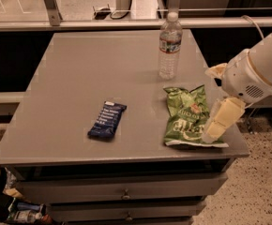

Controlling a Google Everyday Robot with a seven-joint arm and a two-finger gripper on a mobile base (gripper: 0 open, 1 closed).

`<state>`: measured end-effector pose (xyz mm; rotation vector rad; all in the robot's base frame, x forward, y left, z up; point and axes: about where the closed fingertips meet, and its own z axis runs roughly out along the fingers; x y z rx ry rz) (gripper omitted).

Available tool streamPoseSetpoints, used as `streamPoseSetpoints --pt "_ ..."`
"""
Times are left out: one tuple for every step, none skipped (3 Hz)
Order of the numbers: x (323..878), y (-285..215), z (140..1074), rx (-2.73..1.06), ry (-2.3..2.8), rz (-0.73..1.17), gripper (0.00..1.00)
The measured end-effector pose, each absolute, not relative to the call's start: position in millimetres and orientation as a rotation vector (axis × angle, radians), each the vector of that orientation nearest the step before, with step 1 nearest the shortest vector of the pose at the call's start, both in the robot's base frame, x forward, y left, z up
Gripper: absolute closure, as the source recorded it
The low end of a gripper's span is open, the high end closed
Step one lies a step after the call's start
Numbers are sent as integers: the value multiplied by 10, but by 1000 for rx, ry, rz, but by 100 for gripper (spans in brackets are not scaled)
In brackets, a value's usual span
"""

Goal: Pick green jalapeno chip bag

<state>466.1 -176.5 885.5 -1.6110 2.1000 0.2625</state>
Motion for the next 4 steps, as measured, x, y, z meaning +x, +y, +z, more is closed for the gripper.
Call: streamPoseSetpoints --pt "4730 -1640 8675 -1553 2040 351 0" --pt "4794 -1538 8452 -1501 2018 395 0" --pt "4857 -1473 8276 -1483 2000 433 0" --pt "4938 -1292 8131 -1472 1951 495 22"
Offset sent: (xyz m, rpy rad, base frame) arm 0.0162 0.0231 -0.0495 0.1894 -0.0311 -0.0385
